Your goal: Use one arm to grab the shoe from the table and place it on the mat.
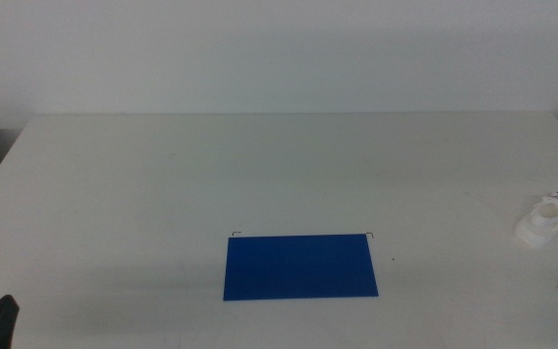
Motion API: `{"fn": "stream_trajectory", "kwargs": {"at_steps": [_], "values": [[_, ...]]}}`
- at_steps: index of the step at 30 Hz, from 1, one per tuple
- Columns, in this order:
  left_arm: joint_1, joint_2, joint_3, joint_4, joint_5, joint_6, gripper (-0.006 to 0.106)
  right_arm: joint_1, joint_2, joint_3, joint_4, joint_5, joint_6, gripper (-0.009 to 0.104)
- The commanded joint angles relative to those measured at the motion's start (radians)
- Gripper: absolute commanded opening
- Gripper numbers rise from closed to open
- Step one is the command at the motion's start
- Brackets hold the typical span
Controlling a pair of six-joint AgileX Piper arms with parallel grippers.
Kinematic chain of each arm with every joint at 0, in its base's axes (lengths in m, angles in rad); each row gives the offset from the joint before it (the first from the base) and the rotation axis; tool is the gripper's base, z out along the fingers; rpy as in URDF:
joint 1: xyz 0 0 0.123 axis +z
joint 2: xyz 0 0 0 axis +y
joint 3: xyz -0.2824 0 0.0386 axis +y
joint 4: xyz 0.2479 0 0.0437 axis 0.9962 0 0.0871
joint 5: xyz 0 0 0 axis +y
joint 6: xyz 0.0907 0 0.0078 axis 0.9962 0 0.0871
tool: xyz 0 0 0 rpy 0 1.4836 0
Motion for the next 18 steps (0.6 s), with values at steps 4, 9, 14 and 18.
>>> {"fn": "stream_trajectory", "kwargs": {"at_steps": [4, 9, 14, 18], "values": [[-0.004, -0.014, 0.007, -0.010, -0.082, -0.005, 0.094, 0.000, -0.001, -0.052, 0.026, 0.051, -0.010, 0.089], [-0.004, -0.014, 0.007, -0.010, -0.082, -0.005, 0.094, 0.000, 0.102, -0.199, 0.025, 0.206, -0.010, 0.089], [-0.004, -0.014, 0.007, -0.010, -0.082, -0.005, 0.094, 0.000, 0.258, -0.347, 0.041, 0.269, -0.010, 0.089], [-0.004, -0.014, 0.007, -0.010, -0.082, -0.005, 0.094, 0.000, 0.405, -0.469, 0.042, 0.370, -0.010, 0.089]]}}
